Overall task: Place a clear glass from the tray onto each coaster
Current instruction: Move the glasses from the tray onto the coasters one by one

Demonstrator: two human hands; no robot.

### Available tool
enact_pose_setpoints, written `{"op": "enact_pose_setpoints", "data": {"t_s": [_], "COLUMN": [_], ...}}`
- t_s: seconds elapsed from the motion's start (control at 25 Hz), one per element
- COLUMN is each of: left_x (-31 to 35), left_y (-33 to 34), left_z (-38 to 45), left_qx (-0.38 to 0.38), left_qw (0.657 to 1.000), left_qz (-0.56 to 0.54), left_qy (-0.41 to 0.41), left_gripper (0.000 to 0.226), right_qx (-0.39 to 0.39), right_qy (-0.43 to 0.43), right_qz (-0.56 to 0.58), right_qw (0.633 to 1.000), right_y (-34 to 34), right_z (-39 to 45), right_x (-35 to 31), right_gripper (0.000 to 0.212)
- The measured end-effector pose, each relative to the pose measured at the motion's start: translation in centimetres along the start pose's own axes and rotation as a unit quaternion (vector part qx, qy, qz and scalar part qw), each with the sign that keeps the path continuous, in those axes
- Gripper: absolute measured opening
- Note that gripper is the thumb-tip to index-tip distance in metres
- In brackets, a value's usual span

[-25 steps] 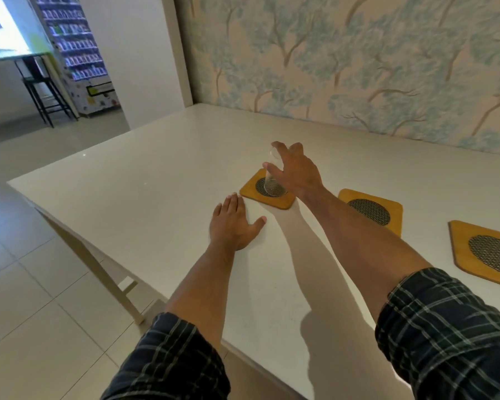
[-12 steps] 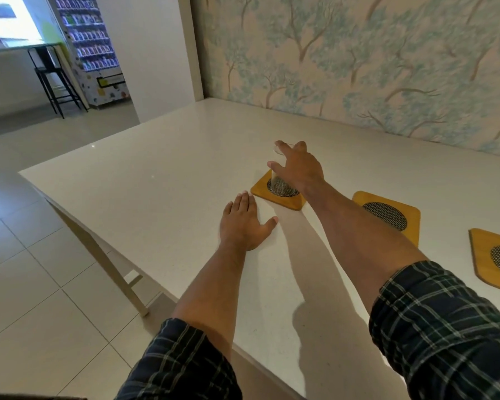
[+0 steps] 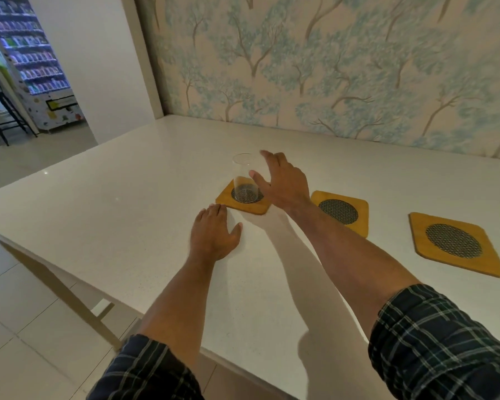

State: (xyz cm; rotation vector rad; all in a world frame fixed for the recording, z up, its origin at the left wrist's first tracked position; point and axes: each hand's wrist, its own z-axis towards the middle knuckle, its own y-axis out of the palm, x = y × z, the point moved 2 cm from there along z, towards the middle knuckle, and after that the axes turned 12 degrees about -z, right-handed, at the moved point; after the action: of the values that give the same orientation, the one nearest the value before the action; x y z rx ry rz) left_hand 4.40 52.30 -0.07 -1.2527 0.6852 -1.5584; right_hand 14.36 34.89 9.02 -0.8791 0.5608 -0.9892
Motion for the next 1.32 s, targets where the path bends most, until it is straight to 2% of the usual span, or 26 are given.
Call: {"op": "enact_pose_setpoints", "data": {"t_s": [0.08, 0.16, 0.4, 0.56, 0.64, 0.96, 1.2, 1.32], "left_x": [1.4, 2.8, 14.3, 22.5, 26.4, 39.3, 47.0, 48.5], "left_y": [-0.4, -0.7, 1.5, 4.6, 6.5, 13.2, 16.4, 18.1], "left_z": [-0.3, -0.4, 0.4, 0.2, -0.9, -6.8, -10.0, -10.1], "left_qx": [0.044, 0.050, 0.032, 0.005, -0.029, -0.176, -0.255, -0.287], "left_qw": [0.992, 0.983, 0.951, 0.923, 0.915, 0.877, 0.862, 0.853], "left_qz": [0.019, 0.041, -0.013, -0.076, -0.110, -0.210, -0.244, -0.206], "left_qy": [0.114, 0.173, 0.306, 0.377, 0.387, 0.394, 0.364, 0.385], "left_gripper": [0.043, 0.028, 0.017, 0.023, 0.032, 0.072, 0.082, 0.087], "right_qx": [0.027, 0.035, 0.044, 0.033, 0.022, 0.022, 0.052, 0.038], "right_qy": [-0.005, -0.001, 0.069, 0.098, 0.121, 0.327, 0.498, 0.534], "right_qz": [-0.007, -0.024, -0.102, -0.192, -0.239, -0.321, -0.278, -0.256], "right_qw": [1.000, 0.999, 0.991, 0.976, 0.963, 0.888, 0.820, 0.805], "right_y": [-0.4, -1.0, -5.2, -8.8, -10.9, -18.7, -22.6, -23.5], "right_z": [-1.6, -3.1, -8.2, -11.4, -13.5, -23.2, -27.7, -28.9], "right_x": [2.7, 5.5, 15.3, 21.5, 25.2, 38.4, 44.5, 47.1], "right_gripper": [0.056, 0.050, 0.036, 0.032, 0.032, 0.040, 0.058, 0.067]}}
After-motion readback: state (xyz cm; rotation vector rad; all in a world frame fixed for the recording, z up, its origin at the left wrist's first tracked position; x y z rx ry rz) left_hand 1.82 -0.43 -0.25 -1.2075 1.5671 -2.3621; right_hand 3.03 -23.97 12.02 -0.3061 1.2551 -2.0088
